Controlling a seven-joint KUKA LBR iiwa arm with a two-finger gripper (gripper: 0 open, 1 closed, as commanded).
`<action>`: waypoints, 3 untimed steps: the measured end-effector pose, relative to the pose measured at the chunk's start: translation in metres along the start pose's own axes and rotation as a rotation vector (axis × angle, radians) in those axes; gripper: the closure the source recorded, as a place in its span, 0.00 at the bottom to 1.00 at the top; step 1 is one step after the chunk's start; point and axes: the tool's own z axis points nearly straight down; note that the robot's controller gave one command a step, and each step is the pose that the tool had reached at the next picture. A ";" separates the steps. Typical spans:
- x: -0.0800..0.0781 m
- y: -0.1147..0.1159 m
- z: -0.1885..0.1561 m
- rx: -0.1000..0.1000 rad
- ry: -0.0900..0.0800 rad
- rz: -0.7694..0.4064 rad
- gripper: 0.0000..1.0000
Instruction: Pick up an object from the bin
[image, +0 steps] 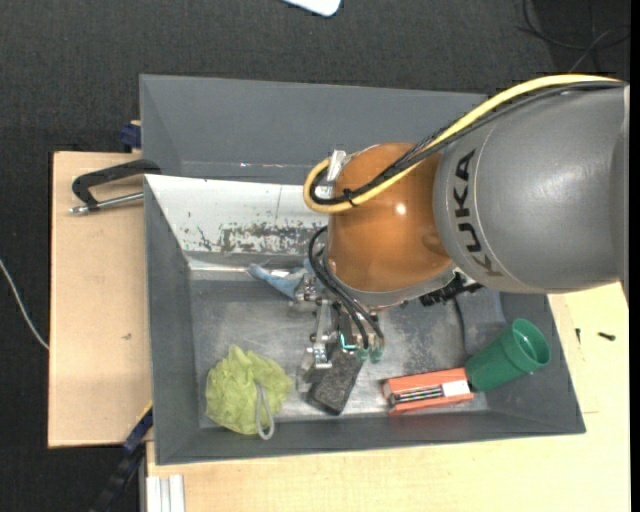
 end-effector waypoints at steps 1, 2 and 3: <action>-0.001 -0.001 -0.004 -0.001 -0.007 0.002 0.00; -0.011 0.033 0.111 -0.001 -0.013 -0.237 1.00; -0.011 0.033 0.111 -0.001 -0.013 -0.237 1.00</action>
Offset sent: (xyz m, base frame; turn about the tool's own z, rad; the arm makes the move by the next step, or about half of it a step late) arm 0.0072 0.0324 -0.1145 -0.2380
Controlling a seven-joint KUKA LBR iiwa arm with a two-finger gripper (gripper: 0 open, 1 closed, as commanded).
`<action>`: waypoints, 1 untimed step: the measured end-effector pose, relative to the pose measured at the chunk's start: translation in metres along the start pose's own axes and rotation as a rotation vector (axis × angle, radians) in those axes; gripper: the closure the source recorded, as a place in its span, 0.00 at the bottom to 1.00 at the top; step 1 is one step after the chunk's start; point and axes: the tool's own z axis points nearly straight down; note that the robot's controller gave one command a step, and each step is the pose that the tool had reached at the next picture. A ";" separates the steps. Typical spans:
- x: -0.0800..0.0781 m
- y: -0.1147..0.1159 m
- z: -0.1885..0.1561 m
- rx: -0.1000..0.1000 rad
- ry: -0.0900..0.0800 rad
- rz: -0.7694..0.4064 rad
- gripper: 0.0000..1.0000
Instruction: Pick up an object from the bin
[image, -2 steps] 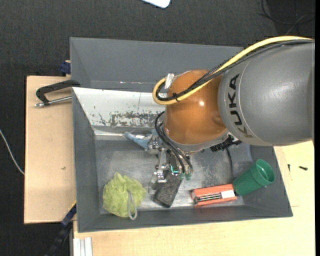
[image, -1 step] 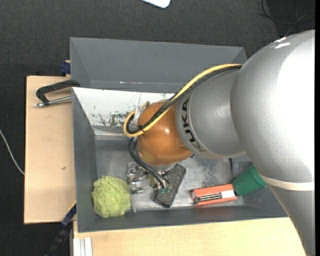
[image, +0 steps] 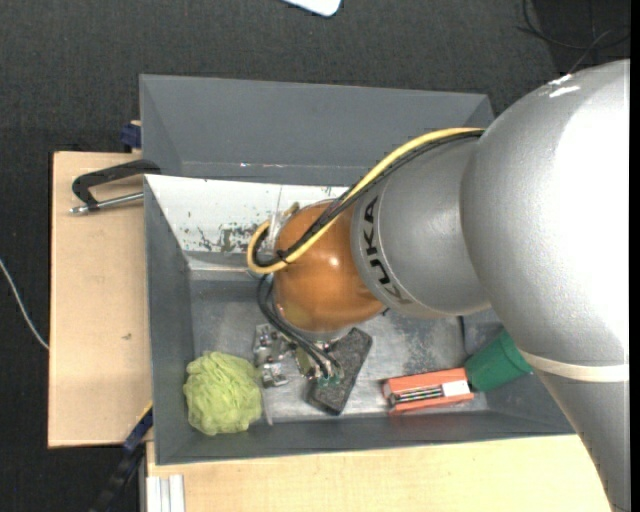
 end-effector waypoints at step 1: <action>-0.012 -0.004 -0.176 0.000 -0.007 -0.049 1.00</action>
Offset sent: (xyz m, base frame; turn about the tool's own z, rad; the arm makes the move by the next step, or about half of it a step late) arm 0.0000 0.0000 0.0000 0.0000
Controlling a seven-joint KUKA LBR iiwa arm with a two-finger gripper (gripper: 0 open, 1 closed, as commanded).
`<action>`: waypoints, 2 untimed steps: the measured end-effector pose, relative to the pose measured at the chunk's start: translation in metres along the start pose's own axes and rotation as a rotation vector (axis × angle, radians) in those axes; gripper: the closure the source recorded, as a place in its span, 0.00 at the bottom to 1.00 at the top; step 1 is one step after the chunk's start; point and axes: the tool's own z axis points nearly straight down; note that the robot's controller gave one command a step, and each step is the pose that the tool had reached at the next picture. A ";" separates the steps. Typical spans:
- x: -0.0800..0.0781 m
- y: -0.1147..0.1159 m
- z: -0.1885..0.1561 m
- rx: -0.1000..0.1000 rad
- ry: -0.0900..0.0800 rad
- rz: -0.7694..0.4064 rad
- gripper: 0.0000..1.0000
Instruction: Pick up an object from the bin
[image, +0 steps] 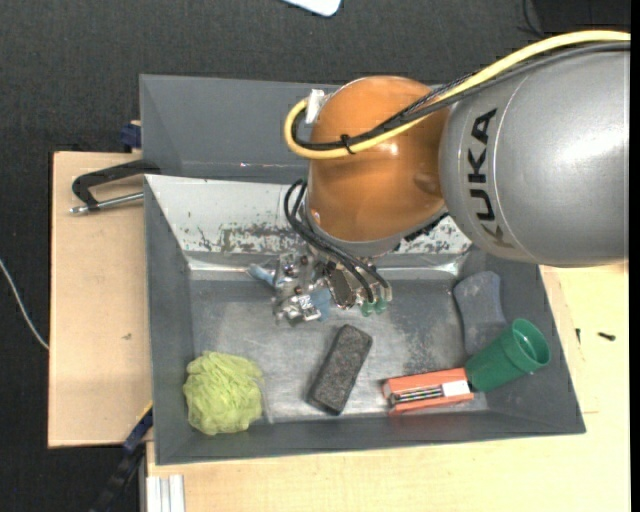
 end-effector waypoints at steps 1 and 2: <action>0.001 0.000 0.003 0.000 0.006 0.001 1.00; 0.003 -0.004 0.053 0.000 0.003 -0.006 1.00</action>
Offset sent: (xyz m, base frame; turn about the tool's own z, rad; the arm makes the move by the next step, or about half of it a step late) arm -0.0035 -0.0102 -0.1115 -0.0118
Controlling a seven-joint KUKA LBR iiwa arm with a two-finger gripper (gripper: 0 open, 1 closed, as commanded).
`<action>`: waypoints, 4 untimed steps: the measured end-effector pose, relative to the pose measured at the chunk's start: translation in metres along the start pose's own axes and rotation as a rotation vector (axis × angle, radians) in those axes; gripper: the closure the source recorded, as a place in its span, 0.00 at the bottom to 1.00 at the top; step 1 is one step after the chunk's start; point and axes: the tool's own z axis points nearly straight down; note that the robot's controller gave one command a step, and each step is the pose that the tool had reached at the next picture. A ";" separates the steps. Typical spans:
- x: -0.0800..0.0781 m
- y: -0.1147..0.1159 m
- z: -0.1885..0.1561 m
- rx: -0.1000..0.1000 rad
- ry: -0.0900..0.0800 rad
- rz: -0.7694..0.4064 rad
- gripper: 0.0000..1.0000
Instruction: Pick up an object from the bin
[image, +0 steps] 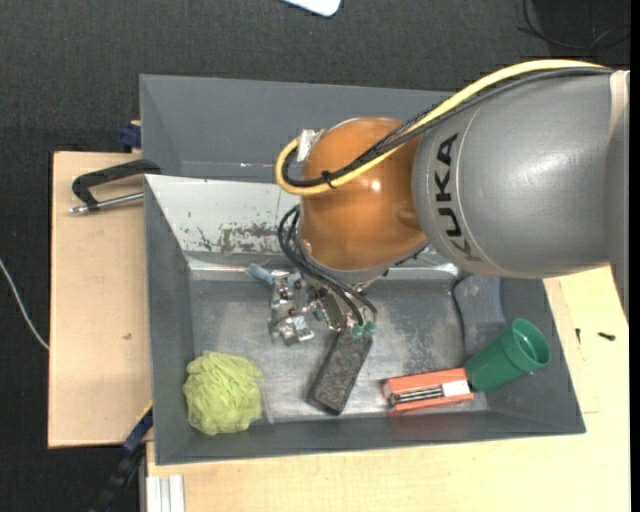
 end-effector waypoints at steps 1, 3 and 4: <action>0.012 -0.022 0.056 0.000 0.007 0.007 0.00; 0.023 -0.057 0.042 -0.001 0.007 -0.081 0.00; 0.041 -0.080 0.096 0.001 0.006 -0.232 1.00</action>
Offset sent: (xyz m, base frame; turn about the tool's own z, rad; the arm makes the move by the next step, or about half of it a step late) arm 0.0000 0.0000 0.0000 0.0000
